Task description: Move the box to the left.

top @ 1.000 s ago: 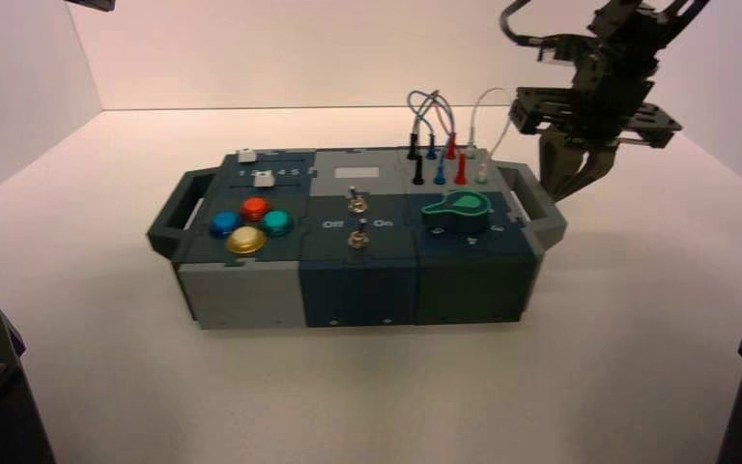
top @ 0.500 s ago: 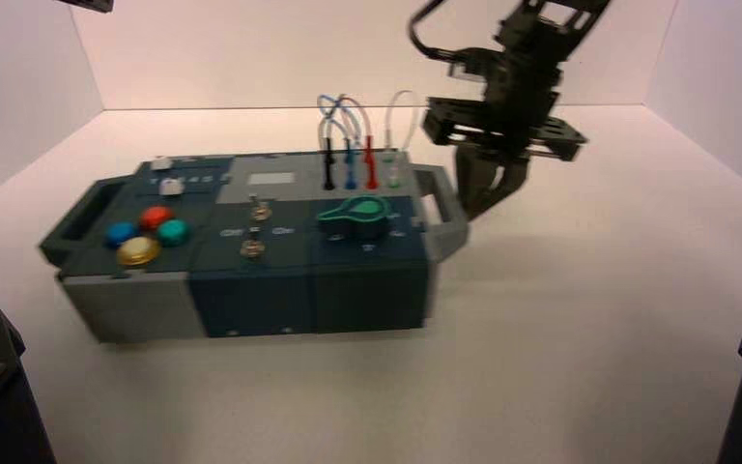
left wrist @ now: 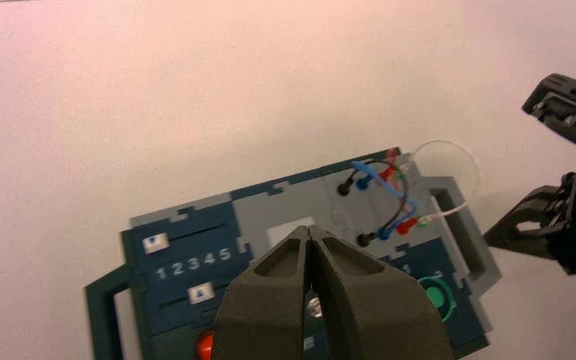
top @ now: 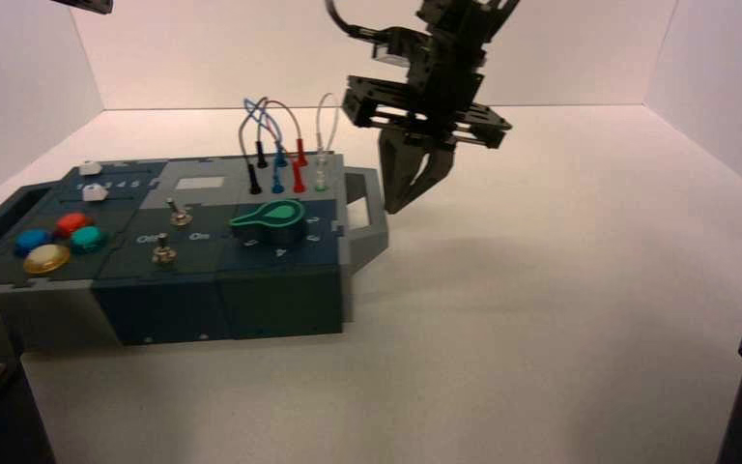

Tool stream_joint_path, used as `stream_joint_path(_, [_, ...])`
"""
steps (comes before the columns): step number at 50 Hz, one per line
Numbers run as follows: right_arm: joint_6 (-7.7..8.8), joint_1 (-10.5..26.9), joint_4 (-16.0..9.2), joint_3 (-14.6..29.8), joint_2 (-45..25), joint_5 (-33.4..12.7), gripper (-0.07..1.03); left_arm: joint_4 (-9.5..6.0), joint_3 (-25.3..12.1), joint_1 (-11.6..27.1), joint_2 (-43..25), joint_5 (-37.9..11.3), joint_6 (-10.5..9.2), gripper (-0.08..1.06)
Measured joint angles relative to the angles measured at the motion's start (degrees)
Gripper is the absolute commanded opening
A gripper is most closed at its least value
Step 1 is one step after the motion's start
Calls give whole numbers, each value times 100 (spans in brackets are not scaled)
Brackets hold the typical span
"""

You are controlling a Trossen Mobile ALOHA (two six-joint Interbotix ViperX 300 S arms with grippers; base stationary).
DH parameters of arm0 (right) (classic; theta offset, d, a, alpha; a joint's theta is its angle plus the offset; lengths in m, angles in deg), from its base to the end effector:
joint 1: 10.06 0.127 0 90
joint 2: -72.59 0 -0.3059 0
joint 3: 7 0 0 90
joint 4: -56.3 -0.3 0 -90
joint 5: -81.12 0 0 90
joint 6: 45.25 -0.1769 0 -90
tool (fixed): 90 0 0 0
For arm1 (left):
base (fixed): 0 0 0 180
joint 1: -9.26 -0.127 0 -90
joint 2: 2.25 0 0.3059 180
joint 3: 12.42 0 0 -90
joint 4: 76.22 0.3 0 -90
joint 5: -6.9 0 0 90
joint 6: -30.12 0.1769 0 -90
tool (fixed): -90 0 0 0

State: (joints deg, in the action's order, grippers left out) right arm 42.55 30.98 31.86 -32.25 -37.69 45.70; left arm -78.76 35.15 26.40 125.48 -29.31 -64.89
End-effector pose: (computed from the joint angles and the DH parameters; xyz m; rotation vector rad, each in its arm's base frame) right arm 0.2366 0.2622 0.0316 -0.0254 1.4964 0.5123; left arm 0.2196 -0.0726 0.1904 -0.0058 0.8161 -0.2577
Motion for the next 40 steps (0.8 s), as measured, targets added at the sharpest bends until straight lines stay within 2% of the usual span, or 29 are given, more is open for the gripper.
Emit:
stream_joint_path(6, [0, 35, 53, -9, -9, 0, -2, 0, 0, -9, 0, 0, 9, -3])
stream_joint_path(10, [0, 44, 211, -79, 0, 26, -2, 0, 0, -9, 9, 18, 0, -3])
stream_joint_path(21, [9, -202, 809, -501, 237, 62, -2, 18, 9, 0, -9, 105, 26, -3])
stream_joint_path(23, [9, -272, 958, -571, 413, 70, -2, 26, 26, 0, -26, 132, 26, -3])
stream_joint_path(29, [9, -290, 1195, -668, 870, 97, -2, 26, 70, 0, -26, 211, 26, -3])
stream_joint_path(40, [9, -299, 1274, -835, 1652, 79, -2, 35, 149, -9, 0, 264, 26, -3])
